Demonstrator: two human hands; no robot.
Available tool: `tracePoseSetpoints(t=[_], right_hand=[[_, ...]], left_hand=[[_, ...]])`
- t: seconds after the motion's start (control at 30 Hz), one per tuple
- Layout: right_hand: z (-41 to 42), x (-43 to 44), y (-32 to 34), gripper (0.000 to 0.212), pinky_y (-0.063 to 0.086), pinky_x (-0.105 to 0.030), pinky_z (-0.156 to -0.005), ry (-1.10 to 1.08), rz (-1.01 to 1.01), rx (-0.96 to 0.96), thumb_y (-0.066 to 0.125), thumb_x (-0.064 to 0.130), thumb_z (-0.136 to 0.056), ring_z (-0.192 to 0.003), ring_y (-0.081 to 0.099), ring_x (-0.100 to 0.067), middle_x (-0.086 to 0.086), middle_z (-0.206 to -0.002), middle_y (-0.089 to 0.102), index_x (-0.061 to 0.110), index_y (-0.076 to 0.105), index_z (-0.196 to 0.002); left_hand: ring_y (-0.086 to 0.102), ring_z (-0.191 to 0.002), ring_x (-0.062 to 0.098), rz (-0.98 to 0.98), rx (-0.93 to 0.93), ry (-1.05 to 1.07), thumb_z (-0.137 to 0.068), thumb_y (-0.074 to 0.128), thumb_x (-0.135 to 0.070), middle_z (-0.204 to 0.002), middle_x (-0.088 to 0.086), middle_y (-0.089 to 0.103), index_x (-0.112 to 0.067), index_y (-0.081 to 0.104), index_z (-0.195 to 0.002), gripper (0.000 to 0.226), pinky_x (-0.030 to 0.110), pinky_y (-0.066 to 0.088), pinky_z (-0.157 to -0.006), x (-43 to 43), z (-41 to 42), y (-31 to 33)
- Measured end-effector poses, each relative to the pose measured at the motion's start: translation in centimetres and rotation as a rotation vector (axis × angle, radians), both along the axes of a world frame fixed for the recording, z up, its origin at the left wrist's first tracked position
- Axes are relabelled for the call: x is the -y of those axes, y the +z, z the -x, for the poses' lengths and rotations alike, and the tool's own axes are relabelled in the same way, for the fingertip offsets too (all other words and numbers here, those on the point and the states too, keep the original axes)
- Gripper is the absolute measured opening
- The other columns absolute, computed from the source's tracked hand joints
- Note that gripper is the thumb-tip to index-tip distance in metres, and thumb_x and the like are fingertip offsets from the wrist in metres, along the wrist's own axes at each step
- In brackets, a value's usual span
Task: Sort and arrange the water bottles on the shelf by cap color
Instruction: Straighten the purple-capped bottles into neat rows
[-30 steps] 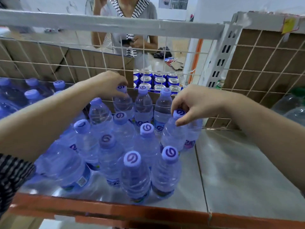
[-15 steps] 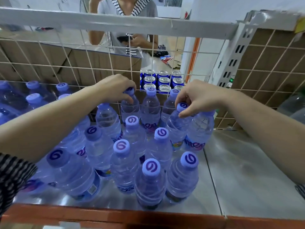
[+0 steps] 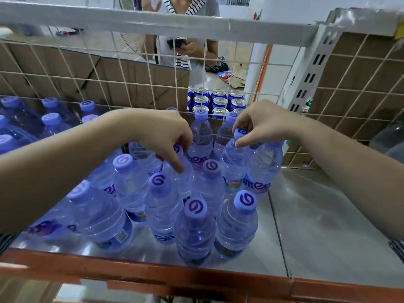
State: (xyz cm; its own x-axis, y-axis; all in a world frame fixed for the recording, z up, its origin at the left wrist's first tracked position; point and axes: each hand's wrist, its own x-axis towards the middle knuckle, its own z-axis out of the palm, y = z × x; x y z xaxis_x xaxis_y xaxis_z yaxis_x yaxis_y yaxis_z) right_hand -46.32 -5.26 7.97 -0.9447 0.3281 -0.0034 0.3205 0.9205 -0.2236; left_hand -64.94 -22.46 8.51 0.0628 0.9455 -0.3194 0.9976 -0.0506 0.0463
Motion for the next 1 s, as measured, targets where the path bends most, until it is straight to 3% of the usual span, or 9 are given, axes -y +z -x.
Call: tracePoseSetpoints(t=[0.17,0.33,0.47,0.57,0.73,0.8,0.9,1.0], right_hand=[[-0.2,-0.5,0.0,0.028,0.05,-0.025,-0.063,-0.028,0.024,-0.032,0.083,0.034,-0.071,-0.069,0.064,-0.006,0.008,-0.073,0.067,0.021,0.074,-0.095],[0.0,-0.7,0.3,0.031,0.053,-0.029,-0.066,-0.025,0.04,-0.022,0.082,0.034,-0.072,-0.072,0.064,-0.007,0.008,-0.076,0.067,0.022,0.074,-0.098],[-0.1,-0.7,0.1,0.032,0.04,-0.009,-0.055,0.006,0.035,0.02,0.083,0.028,-0.073,-0.063,0.056,0.007,0.019,-0.071,0.058,0.025,0.073,-0.104],[-0.4,-0.8,-0.1,0.034,0.037,-0.002,-0.052,0.029,0.054,0.022,0.083,0.024,-0.074,-0.061,0.052,0.017,0.02,-0.068,0.053,0.024,0.072,-0.106],[-0.7,-0.7,-0.6,0.034,0.038,-0.017,-0.056,0.063,0.057,0.024,0.08,0.023,-0.076,-0.064,0.051,-0.002,0.01,-0.076,0.055,0.027,0.069,-0.108],[-0.7,-0.7,-0.7,0.033,0.035,-0.01,-0.055,0.072,0.045,0.024,0.079,0.03,-0.078,-0.068,0.05,-0.001,0.013,-0.079,0.054,0.029,0.067,-0.109],[-0.7,-0.7,-0.8,0.029,0.037,-0.008,-0.056,0.084,0.046,-0.014,0.076,0.037,-0.081,-0.068,0.051,0.003,0.019,-0.078,0.054,0.024,0.07,-0.107],[-0.8,-0.7,-0.6,0.028,0.038,-0.008,-0.056,0.095,0.059,-0.002,0.075,0.038,-0.083,-0.065,0.052,0.005,0.019,-0.074,0.056,0.023,0.071,-0.106]], left_hand=[[0.059,-0.066,0.003,-0.188,0.03,-0.036,-0.065,0.081,-0.053,-0.068,-0.009,0.066,-0.027,0.071,-0.083,0.033,0.015,0.044,-0.061,-0.4,0.4,-0.1],[0.058,-0.06,0.007,-0.305,0.108,-0.01,-0.067,0.083,-0.047,-0.064,-0.006,0.064,-0.03,0.07,-0.08,0.024,0.009,0.039,-0.058,-2.7,0.8,0.6],[0.063,-0.057,0.012,-0.307,0.163,-0.003,-0.069,0.082,-0.046,-0.062,-0.005,0.066,-0.03,0.07,-0.08,0.023,0.006,0.037,-0.055,-4.8,0.5,0.5],[0.065,-0.061,0.012,-0.312,0.177,-0.034,-0.071,0.079,-0.05,-0.066,-0.004,0.068,-0.027,0.069,-0.084,0.028,0.006,0.037,-0.059,-6.1,-0.1,-0.3],[0.067,-0.06,0.011,-0.29,0.203,-0.03,-0.072,0.079,-0.051,-0.074,-0.007,0.066,-0.028,0.067,-0.084,0.029,0.008,0.039,-0.056,-6.4,-0.4,-1.8],[0.067,-0.057,0.013,-0.311,0.228,-0.007,-0.071,0.081,-0.048,-0.074,-0.008,0.062,-0.026,0.067,-0.083,0.028,0.007,0.041,-0.052,-6.2,-0.3,-2.1],[0.067,-0.067,0.018,-0.32,0.186,0.015,-0.072,0.081,-0.047,-0.081,-0.007,0.058,-0.026,0.067,-0.087,0.029,0.024,0.051,-0.06,-5.8,-0.5,-2.2],[0.062,-0.081,0.019,-0.307,0.159,0.006,-0.076,0.079,-0.046,-0.093,-0.004,0.061,-0.022,0.069,-0.099,0.035,0.037,0.05,-0.076,-5.1,-0.9,-2.0]])
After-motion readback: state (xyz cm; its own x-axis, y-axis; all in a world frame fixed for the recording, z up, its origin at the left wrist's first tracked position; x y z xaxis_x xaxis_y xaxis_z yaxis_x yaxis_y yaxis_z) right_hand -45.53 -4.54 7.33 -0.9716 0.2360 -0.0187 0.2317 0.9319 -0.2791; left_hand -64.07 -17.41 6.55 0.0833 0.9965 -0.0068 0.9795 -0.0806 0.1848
